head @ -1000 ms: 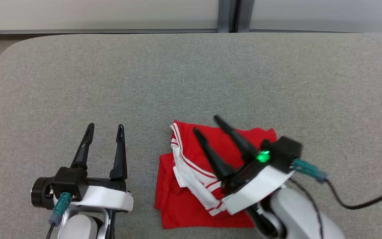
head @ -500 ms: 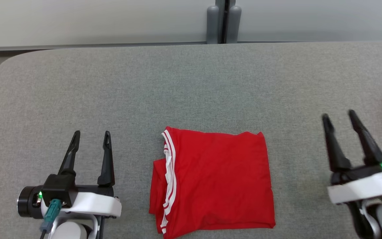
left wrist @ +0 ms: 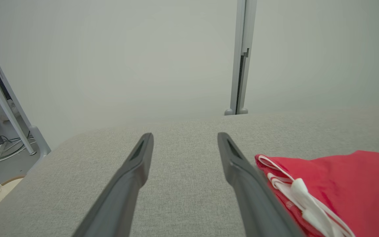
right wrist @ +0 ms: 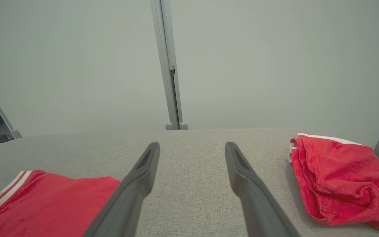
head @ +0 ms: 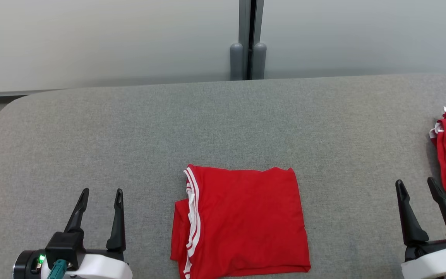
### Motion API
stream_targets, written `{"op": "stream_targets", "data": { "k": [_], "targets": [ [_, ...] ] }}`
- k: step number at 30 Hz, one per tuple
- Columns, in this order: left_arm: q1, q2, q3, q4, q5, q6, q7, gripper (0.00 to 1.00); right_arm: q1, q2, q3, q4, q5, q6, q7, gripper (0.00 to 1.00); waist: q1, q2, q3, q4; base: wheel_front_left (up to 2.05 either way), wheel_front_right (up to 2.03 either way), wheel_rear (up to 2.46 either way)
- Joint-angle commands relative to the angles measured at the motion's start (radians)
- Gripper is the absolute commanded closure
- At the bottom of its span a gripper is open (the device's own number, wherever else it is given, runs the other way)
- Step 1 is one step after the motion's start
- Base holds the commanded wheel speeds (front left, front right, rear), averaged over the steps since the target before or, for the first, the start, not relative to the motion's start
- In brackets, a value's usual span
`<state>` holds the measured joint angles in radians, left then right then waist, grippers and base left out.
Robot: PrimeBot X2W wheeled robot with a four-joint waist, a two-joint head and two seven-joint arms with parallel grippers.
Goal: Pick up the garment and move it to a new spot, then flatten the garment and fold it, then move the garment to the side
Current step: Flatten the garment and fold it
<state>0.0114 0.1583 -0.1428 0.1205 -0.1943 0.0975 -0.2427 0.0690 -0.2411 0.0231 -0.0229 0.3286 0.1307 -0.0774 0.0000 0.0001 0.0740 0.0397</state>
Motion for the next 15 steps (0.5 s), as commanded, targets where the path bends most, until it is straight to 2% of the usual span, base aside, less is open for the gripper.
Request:
{"op": "stream_targets", "data": {
  "k": [1, 15],
  "targets": [
    [0.016, 0.009, 0.001, -0.004, -0.008, -0.004, 0.007, 0.0, 0.02, 0.006, -0.004, -0.012, -0.006, 0.0, 0.009, 0.0, 0.0, -0.0001, -0.027, -0.001, 0.0, 0.0, 0.0],
    [0.103, 0.034, -0.011, -0.054, -0.019, 0.004, 0.055, 0.0, 0.131, 0.06, -0.018, -0.088, -0.032, 0.0, 0.078, 0.0, 0.0, -0.0001, -0.111, -0.005, 0.0, 0.0, 0.0]
  ]
}}
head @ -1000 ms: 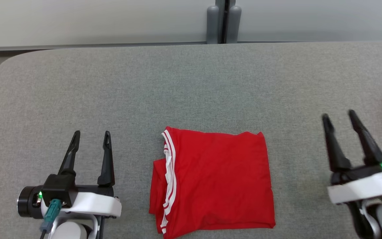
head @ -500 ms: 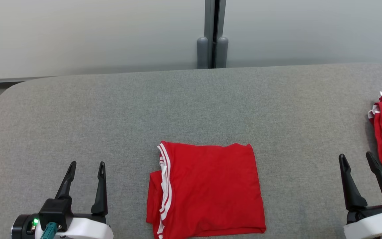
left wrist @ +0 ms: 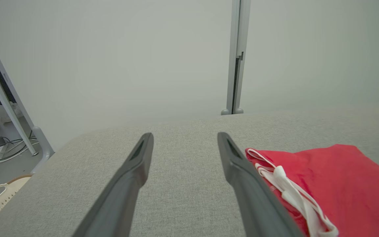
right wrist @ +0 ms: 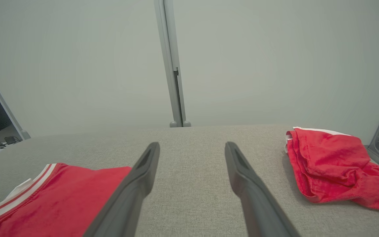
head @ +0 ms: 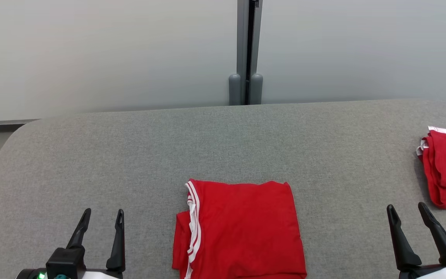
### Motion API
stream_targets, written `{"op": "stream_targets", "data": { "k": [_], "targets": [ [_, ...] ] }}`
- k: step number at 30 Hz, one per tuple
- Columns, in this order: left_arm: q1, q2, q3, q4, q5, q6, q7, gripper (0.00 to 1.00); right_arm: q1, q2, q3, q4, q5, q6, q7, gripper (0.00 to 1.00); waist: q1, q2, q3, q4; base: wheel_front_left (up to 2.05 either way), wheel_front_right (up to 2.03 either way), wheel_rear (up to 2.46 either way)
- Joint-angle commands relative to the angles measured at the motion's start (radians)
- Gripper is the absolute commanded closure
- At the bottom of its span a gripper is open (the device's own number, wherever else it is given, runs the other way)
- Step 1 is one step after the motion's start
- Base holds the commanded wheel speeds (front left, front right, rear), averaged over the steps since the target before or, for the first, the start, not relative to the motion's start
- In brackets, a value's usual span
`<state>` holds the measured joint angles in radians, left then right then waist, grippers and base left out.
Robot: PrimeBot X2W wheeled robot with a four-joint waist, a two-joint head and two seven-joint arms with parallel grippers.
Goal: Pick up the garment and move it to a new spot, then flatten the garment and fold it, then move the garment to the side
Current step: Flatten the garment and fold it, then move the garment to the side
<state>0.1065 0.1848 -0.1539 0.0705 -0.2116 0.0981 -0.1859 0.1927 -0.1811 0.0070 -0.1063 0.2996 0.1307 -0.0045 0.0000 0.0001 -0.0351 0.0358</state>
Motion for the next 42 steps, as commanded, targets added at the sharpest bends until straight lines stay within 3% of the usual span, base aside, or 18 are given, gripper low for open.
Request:
{"op": "stream_targets", "data": {
  "k": [1, 23, 29, 35, 42],
  "targets": [
    [0.009, 0.008, -0.001, -0.006, -0.003, 0.005, 0.001, 0.0, 0.011, 0.001, -0.004, -0.007, -0.004, 0.0, 0.007, 0.0, 0.0, -0.0001, -0.004, -0.002, 0.0, 0.0, 0.0],
    [0.0, 0.013, -0.009, -0.002, -0.022, 0.018, 0.01, 0.0, 0.012, 0.009, 0.0, 0.006, -0.006, 0.0, 0.022, 0.0, 0.0, -0.0001, -0.01, 0.002, 0.0, 0.0, 0.0],
    [-0.041, 0.005, -0.021, 0.004, -0.022, 0.014, 0.0, 0.0, 0.004, 0.003, -0.001, 0.029, -0.014, 0.0, 0.034, 0.0, 0.0, -0.0001, 0.016, 0.041, 0.0, 0.0, 0.0],
    [-0.124, -0.024, -0.041, 0.014, -0.02, 0.007, -0.025, 0.0, -0.063, -0.007, 0.041, 0.136, 0.001, 0.0, 0.036, 0.0, 0.0, -0.0001, 0.088, 0.113, 0.0, 0.0, 0.0],
    [-0.223, -0.057, -0.051, 0.029, -0.014, 0.006, -0.063, 0.0, -0.212, 0.001, 0.155, 0.352, 0.055, 0.0, 0.009, 0.0, 0.0, -0.0001, 0.188, 0.172, 0.0, 0.0, 0.0]
  ]
}}
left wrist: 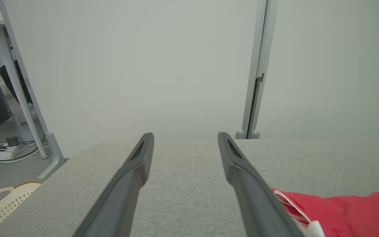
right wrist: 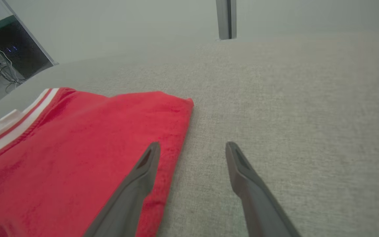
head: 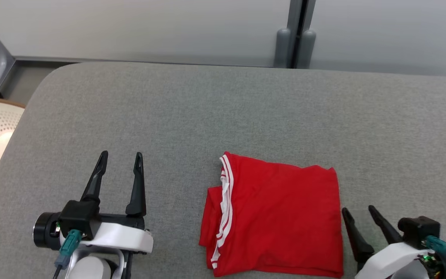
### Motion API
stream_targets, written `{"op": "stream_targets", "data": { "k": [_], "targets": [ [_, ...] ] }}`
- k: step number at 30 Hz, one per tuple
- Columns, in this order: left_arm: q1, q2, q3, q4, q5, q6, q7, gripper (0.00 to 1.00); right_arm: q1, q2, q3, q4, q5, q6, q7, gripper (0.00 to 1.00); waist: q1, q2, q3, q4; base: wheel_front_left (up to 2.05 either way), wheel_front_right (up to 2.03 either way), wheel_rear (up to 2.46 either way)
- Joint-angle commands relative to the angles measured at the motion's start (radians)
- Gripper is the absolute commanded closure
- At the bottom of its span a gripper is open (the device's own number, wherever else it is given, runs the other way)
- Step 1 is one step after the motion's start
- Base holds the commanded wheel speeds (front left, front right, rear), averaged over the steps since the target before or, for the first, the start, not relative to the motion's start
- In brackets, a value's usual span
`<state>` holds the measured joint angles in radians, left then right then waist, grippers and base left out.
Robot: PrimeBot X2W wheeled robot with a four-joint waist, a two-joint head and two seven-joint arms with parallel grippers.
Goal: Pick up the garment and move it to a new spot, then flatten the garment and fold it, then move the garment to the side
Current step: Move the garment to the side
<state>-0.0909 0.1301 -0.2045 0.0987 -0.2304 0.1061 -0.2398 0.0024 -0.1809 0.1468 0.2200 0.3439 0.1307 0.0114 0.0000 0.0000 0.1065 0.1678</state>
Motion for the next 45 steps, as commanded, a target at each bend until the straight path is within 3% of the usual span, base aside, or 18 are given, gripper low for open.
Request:
{"op": "stream_targets", "data": {
  "k": [1, 8, 9, 10, 11, 18, 23, 34, 41, 45],
  "targets": [
    [-0.037, -0.007, -0.002, 0.002, 0.006, -0.004, -0.011, 0.0, -0.037, 0.004, 0.032, 0.057, 0.02, 0.0, -0.01, 0.0, 0.0, 0.0, 0.057, 0.048, 0.0, 0.0, 0.0],
    [-0.088, -0.028, -0.005, 0.006, 0.015, -0.003, -0.024, 0.0, -0.085, 0.002, 0.127, 0.221, 0.077, 0.0, 0.037, 0.0, 0.0, 0.0, 0.109, 0.078, 0.0, 0.0, 0.0],
    [-0.088, -0.029, -0.001, 0.004, 0.017, -0.001, -0.025, 0.0, -0.085, -0.003, 0.141, 0.233, 0.081, 0.0, 0.047, 0.26, 0.0, 0.0, 0.112, 0.076, 0.0, 0.0, 0.0],
    [-0.088, -0.03, 0.002, 0.003, 0.018, 0.0, -0.025, 0.0, -0.087, -0.006, 0.151, 0.241, 0.087, 0.0, 0.049, 0.93, 0.0, 0.0, 0.115, 0.073, 0.0, 0.0, 0.0],
    [-0.087, -0.03, 0.007, -0.002, 0.02, 0.002, -0.026, 0.0, -0.092, -0.008, 0.161, 0.245, 0.092, 0.0, 0.045, 1.0, 0.0, 0.0, 0.118, 0.07, 0.0, 0.0, 0.0],
    [-0.078, -0.026, 0.023, -0.03, 0.04, 0.005, -0.026, 0.0, -0.137, -0.046, 0.201, 0.2, 0.105, 0.0, -0.008, 1.0, 0.0, 0.0, 0.123, 0.028, 0.0, 0.0, 0.0],
    [-0.089, -0.023, 0.029, -0.058, 0.057, 0.003, -0.026, 0.0, -0.175, -0.11, 0.215, 0.139, 0.098, -0.001, -0.044, 1.0, 0.0, 0.0, 0.135, -0.064, 0.0, 0.0, 0.0],
    [-0.139, -0.004, 0.02, -0.09, 0.082, -0.002, -0.025, 0.0, -0.278, -0.297, 0.156, 0.064, 0.087, -0.001, -0.036, 1.0, 0.0, 0.0, 0.194, -0.288, 0.0, 0.0, 0.0],
    [-0.216, 0.01, -0.005, -0.113, 0.106, -0.012, 0.001, 0.0, -0.46, -0.436, 0.11, 0.075, 0.098, -0.001, -0.036, 1.0, 0.0, 0.0, 0.301, -0.345, 0.0, 0.0, 0.0],
    [-0.261, 0.016, -0.021, -0.134, 0.124, -0.018, 0.017, 0.0, -0.57, -0.499, 0.065, 0.14, 0.117, -0.001, -0.037, 1.0, 0.0, 0.0, 0.373, -0.352, 0.0, 0.0, 0.0]
  ]
}}
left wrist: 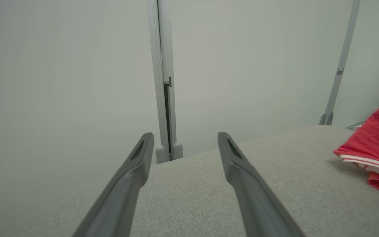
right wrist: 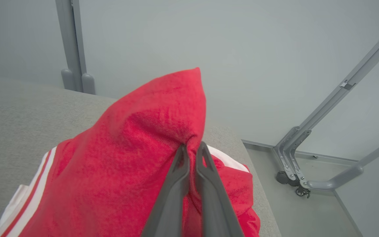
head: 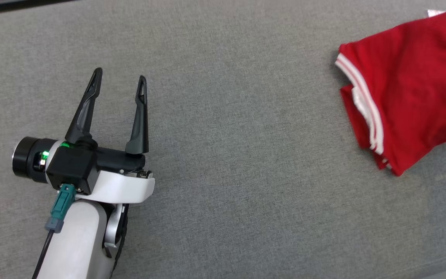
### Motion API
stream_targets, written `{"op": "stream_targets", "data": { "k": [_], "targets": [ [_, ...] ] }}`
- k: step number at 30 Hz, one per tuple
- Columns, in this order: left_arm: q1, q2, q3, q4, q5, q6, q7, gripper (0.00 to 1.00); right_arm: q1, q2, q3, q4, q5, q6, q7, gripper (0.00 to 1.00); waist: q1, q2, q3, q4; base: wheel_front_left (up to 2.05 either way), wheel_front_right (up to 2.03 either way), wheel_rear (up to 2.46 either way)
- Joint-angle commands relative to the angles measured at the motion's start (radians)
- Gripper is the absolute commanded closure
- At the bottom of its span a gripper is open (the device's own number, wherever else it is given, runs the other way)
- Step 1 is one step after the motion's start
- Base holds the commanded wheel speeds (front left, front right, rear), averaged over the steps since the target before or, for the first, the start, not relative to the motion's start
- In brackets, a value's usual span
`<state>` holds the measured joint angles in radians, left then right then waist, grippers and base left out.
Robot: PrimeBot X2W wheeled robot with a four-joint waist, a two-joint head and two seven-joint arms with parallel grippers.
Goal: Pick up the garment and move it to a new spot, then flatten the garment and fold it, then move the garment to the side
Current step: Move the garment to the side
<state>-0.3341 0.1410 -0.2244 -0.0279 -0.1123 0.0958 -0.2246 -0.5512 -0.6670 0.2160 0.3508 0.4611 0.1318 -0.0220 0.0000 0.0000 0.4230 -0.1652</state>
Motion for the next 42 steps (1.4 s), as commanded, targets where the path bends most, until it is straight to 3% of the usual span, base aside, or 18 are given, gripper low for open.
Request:
{"op": "stream_targets", "data": {
  "k": [1, 8, 14, 16, 17, 23, 28, 33, 42],
  "targets": [
    [-0.03, 0.006, -0.005, -0.011, 0.011, -0.006, 0.003, 0.0, -0.038, -0.026, -0.019, 0.032, 0.012, -0.002, -0.006, 1.0, 0.0, 0.0, 0.075, -0.018, 0.0, 0.0, 0.0],
    [-0.105, 0.0, -0.044, -0.033, 0.039, -0.016, 0.012, 0.0, -0.104, -0.133, -0.149, 0.239, 0.071, -0.002, -0.032, 1.0, 0.0, 0.0, 0.184, 0.009, 0.0, 0.0, 0.0],
    [-0.141, 0.012, -0.055, -0.04, 0.053, -0.024, 0.023, 0.0, -0.144, -0.104, -0.15, 0.367, 0.119, -0.002, -0.049, 0.98, 0.0, 0.0, 0.237, 0.013, 0.0, 0.0, 0.0],
    [-0.151, 0.018, -0.056, -0.043, 0.055, -0.022, 0.028, 0.0, -0.17, -0.087, -0.143, 0.412, 0.135, -0.002, -0.064, 0.16, 0.0, 0.0, 0.249, 0.01, 0.0, 0.0, 0.0],
    [-0.152, 0.02, -0.058, -0.043, 0.058, -0.022, 0.03, 0.0, -0.179, -0.074, -0.139, 0.434, 0.144, -0.002, -0.073, 0.0, 0.0, 0.0, 0.252, 0.008, 0.0, 0.0, 0.0],
    [-0.135, 0.032, -0.053, -0.039, 0.052, -0.015, 0.037, 0.0, -0.196, -0.024, -0.134, 0.54, 0.175, -0.002, -0.183, 0.0, 0.0, 0.0, 0.235, -0.01, 0.0, 0.0, 0.0],
    [-0.098, 0.038, -0.046, -0.018, 0.035, -0.007, 0.031, 0.0, -0.146, 0.013, -0.133, 0.529, 0.19, -0.002, -0.238, 0.0, 0.0, 0.0, 0.173, -0.032, 0.0, 0.0, 0.0],
    [-0.04, 0.042, -0.031, 0.002, 0.009, 0.004, 0.022, 0.0, -0.059, 0.079, -0.18, 0.404, 0.154, -0.002, -0.243, 0.0, 0.0, 0.0, 0.087, -0.055, 0.0, 0.0, 0.0],
    [0.066, 0.042, -0.003, 0.02, -0.038, 0.029, 0.011, 0.0, 0.189, 0.265, -0.265, 0.048, -0.003, -0.002, -0.243, 0.0, 0.0, 0.0, -0.034, -0.032, 0.0, 0.0, 0.0]
  ]
}}
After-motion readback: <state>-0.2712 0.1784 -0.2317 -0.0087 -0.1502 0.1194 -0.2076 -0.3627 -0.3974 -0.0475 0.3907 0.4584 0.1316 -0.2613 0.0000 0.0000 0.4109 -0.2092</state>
